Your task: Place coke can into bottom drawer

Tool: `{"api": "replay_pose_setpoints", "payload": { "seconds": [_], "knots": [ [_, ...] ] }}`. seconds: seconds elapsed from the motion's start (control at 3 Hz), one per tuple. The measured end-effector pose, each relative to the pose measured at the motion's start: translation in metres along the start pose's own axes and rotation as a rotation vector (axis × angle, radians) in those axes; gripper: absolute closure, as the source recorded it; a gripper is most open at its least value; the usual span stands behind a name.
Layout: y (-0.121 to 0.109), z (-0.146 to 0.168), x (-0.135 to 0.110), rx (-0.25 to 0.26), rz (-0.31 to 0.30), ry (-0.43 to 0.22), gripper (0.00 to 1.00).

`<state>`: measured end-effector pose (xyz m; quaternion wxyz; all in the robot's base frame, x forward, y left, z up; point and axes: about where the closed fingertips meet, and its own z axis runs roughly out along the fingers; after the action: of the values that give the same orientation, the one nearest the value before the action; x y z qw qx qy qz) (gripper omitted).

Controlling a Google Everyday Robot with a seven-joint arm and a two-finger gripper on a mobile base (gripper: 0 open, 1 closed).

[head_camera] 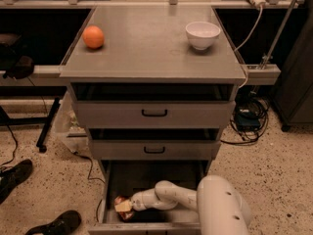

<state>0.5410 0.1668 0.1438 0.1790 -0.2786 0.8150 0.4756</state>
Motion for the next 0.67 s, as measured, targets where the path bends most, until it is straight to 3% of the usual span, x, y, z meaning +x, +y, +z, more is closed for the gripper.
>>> {"api": "replay_pose_setpoints", "payload": {
  "seconds": [0.33,0.67],
  "knots": [
    [0.0043,-0.0040,-0.0005,0.012,-0.021,-0.010,0.11],
    [0.0080,-0.0059,-0.0001,0.020,-0.035,-0.015,0.00]
  ]
}}
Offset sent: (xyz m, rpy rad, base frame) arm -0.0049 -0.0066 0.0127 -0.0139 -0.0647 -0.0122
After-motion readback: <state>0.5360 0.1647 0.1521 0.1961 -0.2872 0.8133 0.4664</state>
